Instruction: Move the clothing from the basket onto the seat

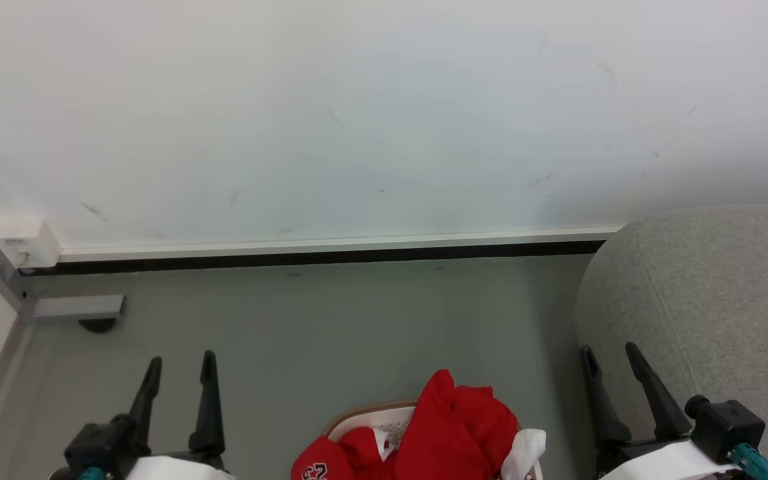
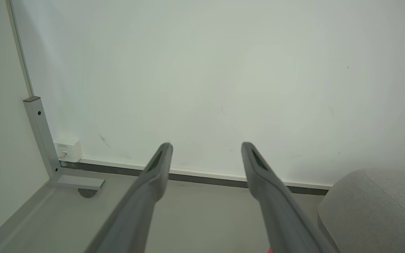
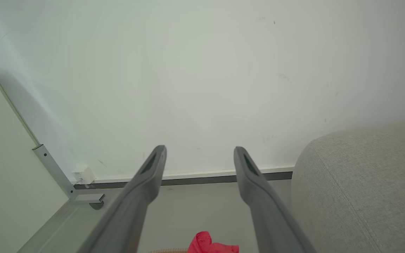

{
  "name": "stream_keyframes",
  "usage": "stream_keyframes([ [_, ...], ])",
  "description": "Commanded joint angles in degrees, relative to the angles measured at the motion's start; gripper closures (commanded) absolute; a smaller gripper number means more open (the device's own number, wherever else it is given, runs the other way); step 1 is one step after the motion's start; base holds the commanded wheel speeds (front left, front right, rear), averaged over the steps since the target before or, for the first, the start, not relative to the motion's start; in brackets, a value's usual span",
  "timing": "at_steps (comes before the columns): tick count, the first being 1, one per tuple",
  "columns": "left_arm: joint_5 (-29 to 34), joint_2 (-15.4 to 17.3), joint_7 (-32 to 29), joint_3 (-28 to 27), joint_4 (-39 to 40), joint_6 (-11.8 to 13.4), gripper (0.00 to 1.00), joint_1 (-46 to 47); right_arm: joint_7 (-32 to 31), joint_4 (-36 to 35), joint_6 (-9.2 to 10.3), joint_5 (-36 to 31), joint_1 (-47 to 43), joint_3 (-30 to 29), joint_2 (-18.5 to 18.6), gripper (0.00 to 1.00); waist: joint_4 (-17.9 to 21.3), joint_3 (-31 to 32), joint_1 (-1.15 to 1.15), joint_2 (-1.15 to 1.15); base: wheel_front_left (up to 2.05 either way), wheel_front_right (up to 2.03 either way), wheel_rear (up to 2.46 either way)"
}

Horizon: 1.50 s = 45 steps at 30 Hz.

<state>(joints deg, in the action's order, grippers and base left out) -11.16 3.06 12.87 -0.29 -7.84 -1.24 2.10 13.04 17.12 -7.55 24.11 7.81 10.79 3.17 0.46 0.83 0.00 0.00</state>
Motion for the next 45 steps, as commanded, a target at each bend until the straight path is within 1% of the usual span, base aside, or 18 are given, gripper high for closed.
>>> stream_keyframes([
  [1,1.7,0.2,0.7,-0.1,0.4,-0.2,0.00,-0.4,0.6,0.0,0.10,-1.3,0.6,0.2,0.0,0.00,0.0,0.0,0.00,0.00,0.00,0.00,0.00],
  [18,7.9,0.0,2.4,0.0,-0.1,-0.5,0.00,-0.6,2.3,0.4,0.12,-5.4,0.7,0.9,-0.2,0.00,0.4,0.2,0.00,0.00,0.00,0.00,0.00],
  [34,7.6,-0.1,2.3,0.0,-1.1,-1.0,0.00,-0.2,2.2,0.6,0.12,-5.2,0.9,0.9,-0.2,0.00,0.4,0.1,0.00,0.00,0.00,0.00,0.00],
  [45,7.0,-0.1,2.3,-0.1,-1.3,-0.8,0.00,-0.5,2.2,0.3,0.12,-5.1,1.1,1.3,-0.2,0.00,1.0,-0.1,0.00,0.00,0.00,0.00,0.00],
])
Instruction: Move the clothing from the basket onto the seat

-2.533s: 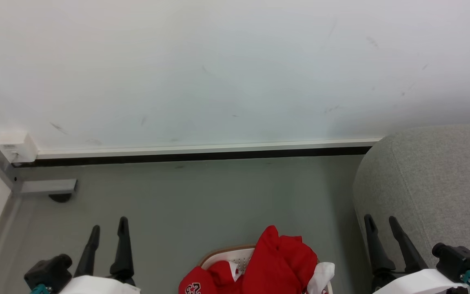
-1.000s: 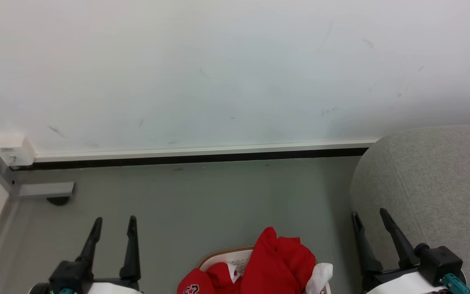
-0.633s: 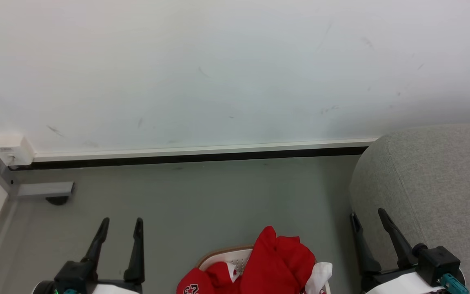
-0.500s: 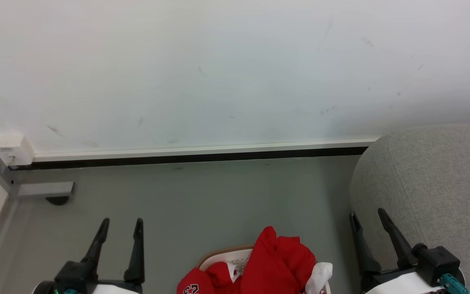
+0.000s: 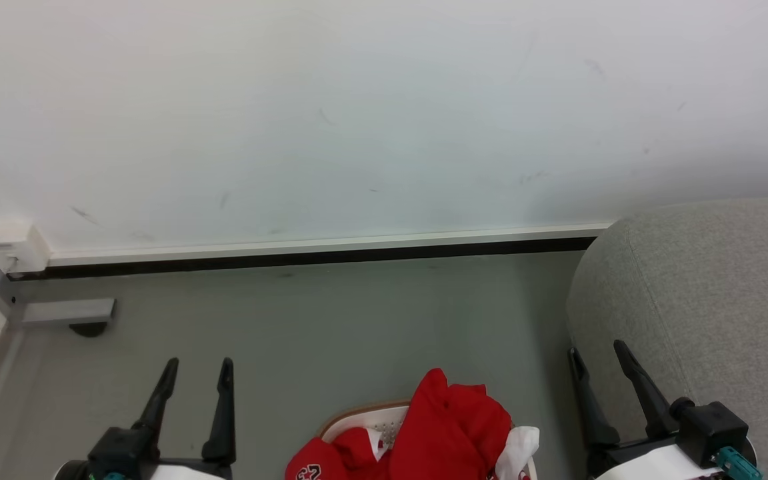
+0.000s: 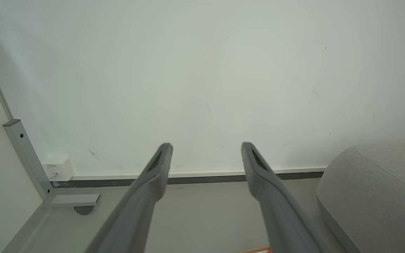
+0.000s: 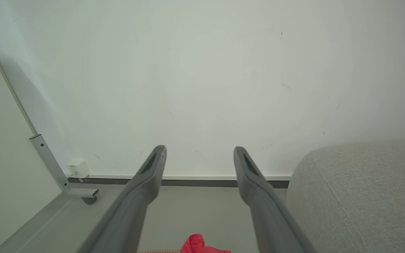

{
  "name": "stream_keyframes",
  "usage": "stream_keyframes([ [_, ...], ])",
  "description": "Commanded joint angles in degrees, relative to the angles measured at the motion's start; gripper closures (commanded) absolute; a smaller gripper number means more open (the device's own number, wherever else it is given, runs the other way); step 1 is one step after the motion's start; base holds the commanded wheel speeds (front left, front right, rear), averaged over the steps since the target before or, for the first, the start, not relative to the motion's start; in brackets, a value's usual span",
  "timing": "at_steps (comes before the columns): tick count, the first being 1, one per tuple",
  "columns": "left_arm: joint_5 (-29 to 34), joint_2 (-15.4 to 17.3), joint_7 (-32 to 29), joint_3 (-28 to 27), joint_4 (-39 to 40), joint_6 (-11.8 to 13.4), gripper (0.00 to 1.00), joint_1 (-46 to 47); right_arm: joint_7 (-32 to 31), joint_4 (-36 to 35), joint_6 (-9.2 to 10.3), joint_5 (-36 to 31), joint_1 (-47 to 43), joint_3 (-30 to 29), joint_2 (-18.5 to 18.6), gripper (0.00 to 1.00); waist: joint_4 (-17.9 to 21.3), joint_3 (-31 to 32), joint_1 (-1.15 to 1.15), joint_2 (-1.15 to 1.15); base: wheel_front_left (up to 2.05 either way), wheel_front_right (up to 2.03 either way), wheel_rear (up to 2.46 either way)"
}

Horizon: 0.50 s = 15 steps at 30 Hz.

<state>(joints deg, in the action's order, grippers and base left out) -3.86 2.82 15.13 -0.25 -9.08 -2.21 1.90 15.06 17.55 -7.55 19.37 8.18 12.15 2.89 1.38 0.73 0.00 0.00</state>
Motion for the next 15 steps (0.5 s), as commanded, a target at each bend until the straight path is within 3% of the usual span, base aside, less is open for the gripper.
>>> stream_keyframes([
  [1,-0.2,0.1,0.0,-0.1,-0.1,0.1,0.00,-0.3,0.2,-0.1,0.12,-0.4,0.8,-0.1,0.0,0.00,0.2,-0.1,0.00,0.00,0.00,0.00,0.00],
  [15,-1.5,0.1,0.0,0.1,-1.1,0.6,0.00,-0.3,0.1,-0.9,0.12,0.1,1.0,-0.9,0.0,0.00,3.2,-1.3,0.00,0.00,0.00,0.00,0.00],
])
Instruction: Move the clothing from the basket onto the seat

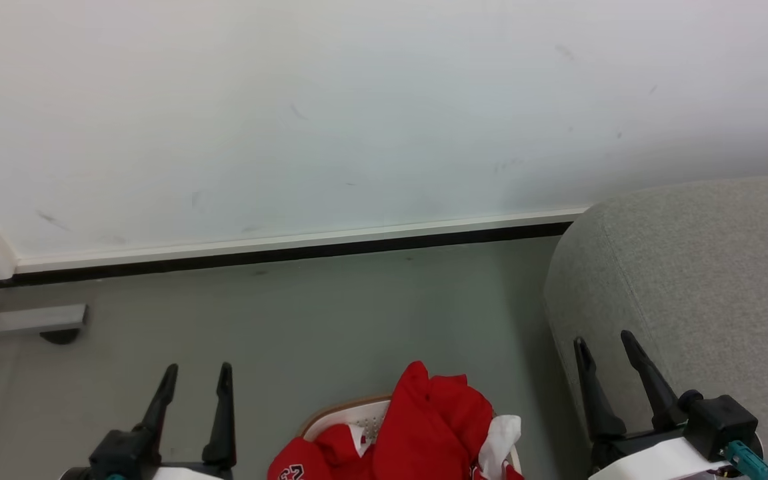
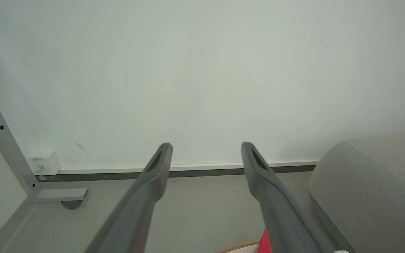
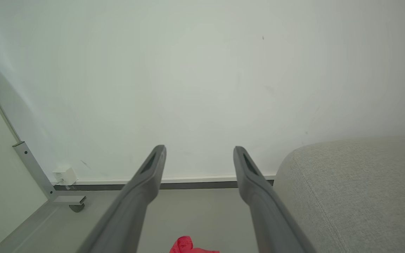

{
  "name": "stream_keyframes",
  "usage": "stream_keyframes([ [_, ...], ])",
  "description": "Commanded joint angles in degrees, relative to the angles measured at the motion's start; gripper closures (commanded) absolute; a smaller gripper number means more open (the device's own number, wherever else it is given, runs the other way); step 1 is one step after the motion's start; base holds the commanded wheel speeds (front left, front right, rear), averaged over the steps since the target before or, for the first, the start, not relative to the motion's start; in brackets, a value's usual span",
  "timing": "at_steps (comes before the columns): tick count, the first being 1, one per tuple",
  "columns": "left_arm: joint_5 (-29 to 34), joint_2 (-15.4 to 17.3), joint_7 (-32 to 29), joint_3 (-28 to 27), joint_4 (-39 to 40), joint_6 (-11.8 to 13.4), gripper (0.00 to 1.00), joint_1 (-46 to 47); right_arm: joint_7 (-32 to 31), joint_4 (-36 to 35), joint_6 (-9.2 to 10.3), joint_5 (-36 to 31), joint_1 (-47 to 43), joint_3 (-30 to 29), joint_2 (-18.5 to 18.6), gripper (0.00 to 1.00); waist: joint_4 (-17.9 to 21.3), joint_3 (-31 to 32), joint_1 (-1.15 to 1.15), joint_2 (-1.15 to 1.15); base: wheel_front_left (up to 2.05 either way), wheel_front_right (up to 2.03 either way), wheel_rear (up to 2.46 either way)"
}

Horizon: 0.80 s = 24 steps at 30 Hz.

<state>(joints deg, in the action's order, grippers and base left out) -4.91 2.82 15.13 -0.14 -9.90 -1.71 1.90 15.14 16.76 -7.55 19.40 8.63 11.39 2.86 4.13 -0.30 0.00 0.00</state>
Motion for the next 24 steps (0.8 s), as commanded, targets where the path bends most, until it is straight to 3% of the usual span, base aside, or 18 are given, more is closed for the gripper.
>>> stream_keyframes([
  [1,-0.5,0.1,0.0,0.1,-0.4,0.0,0.00,-0.3,0.0,-0.1,0.12,0.1,0.6,-0.3,0.1,0.00,0.8,-0.5,0.00,0.00,0.00,0.00,0.00],
  [14,0.5,0.2,0.0,1.6,-4.3,-0.7,0.00,1.4,0.0,-0.4,0.12,-0.3,1.9,-1.6,0.1,0.00,6.5,-3.6,0.00,0.00,0.00,0.00,0.00],
  [24,3.2,1.3,0.0,3.9,-12.2,-2.5,0.00,5.1,0.0,-1.0,0.12,0.2,3.1,-2.6,0.3,0.00,9.8,-6.8,0.00,0.00,0.00,0.00,0.00],
])
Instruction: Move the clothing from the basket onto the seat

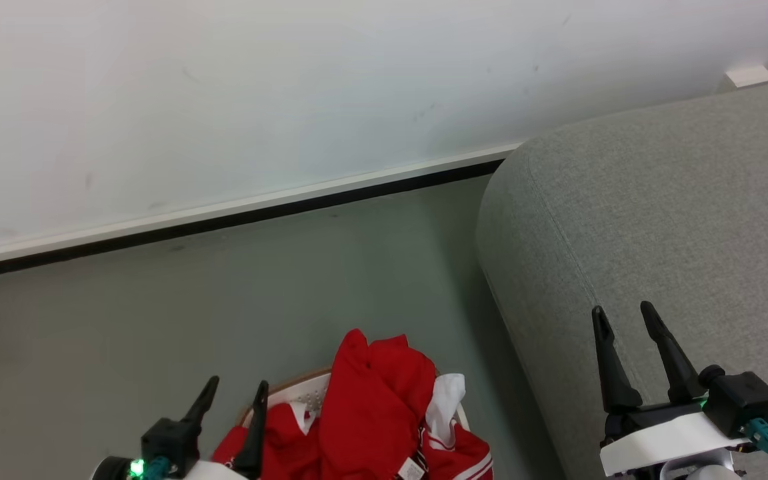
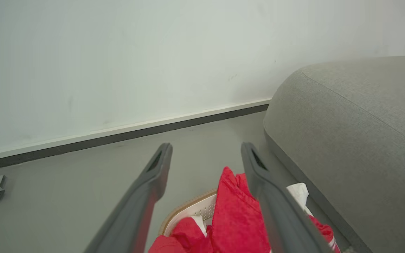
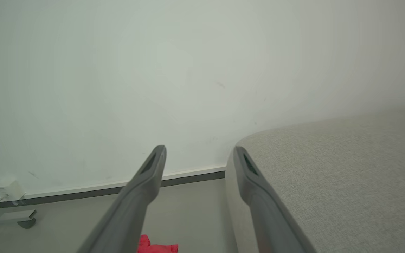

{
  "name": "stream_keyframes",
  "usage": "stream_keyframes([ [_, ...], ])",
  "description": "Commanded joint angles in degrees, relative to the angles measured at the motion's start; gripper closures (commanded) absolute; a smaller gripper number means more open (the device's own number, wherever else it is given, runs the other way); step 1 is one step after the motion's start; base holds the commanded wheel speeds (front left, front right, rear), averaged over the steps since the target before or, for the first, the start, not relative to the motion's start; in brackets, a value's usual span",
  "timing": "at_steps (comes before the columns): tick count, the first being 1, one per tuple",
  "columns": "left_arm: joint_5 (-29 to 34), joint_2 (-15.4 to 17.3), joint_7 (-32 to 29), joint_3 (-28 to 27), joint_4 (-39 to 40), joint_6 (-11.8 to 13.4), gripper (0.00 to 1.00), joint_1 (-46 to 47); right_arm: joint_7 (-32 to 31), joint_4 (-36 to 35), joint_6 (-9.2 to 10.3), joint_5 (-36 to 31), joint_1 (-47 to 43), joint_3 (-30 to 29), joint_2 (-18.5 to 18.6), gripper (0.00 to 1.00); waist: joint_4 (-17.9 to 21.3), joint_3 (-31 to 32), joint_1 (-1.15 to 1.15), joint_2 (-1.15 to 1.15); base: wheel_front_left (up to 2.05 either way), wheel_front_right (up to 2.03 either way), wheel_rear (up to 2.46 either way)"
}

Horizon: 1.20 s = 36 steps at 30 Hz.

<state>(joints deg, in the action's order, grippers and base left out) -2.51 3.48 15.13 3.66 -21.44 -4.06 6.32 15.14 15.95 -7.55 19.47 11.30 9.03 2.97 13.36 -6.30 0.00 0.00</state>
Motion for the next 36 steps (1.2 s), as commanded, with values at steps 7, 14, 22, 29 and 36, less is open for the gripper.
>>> stream_keyframes([
  [7,2.1,2.4,0.0,2.7,-10.2,-1.5,0.00,6.0,0.0,-1.3,0.12,0.4,1.8,-1.4,0.1,0.00,2.7,-4.5,0.00,0.00,0.00,0.00,0.00],
  [14,3.3,4.2,-1.5,6.4,-23.7,-2.8,0.00,14.1,0.0,-3.7,0.12,0.8,3.9,-3.0,0.0,0.00,5.2,-10.6,0.00,0.00,0.00,0.00,0.00],
  [22,6.2,5.9,-5.1,13.4,-35.4,-3.4,0.00,22.4,0.0,-5.9,0.12,3.4,6.6,-3.9,-0.1,0.00,7.8,-17.2,0.00,0.00,0.00,0.00,0.00],
  [29,6.0,4.9,-9.4,24.4,-44.7,-3.4,0.00,27.9,0.0,-6.6,0.12,4.9,8.8,-2.9,-0.1,0.00,9.6,-21.5,0.00,0.00,0.00,0.00,0.00],
  [36,3.8,6.0,-15.0,32.6,-50.1,-3.3,0.00,32.5,0.0,-7.0,0.12,6.5,10.4,-2.0,-0.1,0.00,11.6,-25.5,0.00,0.00,0.00,0.00,0.00],
])
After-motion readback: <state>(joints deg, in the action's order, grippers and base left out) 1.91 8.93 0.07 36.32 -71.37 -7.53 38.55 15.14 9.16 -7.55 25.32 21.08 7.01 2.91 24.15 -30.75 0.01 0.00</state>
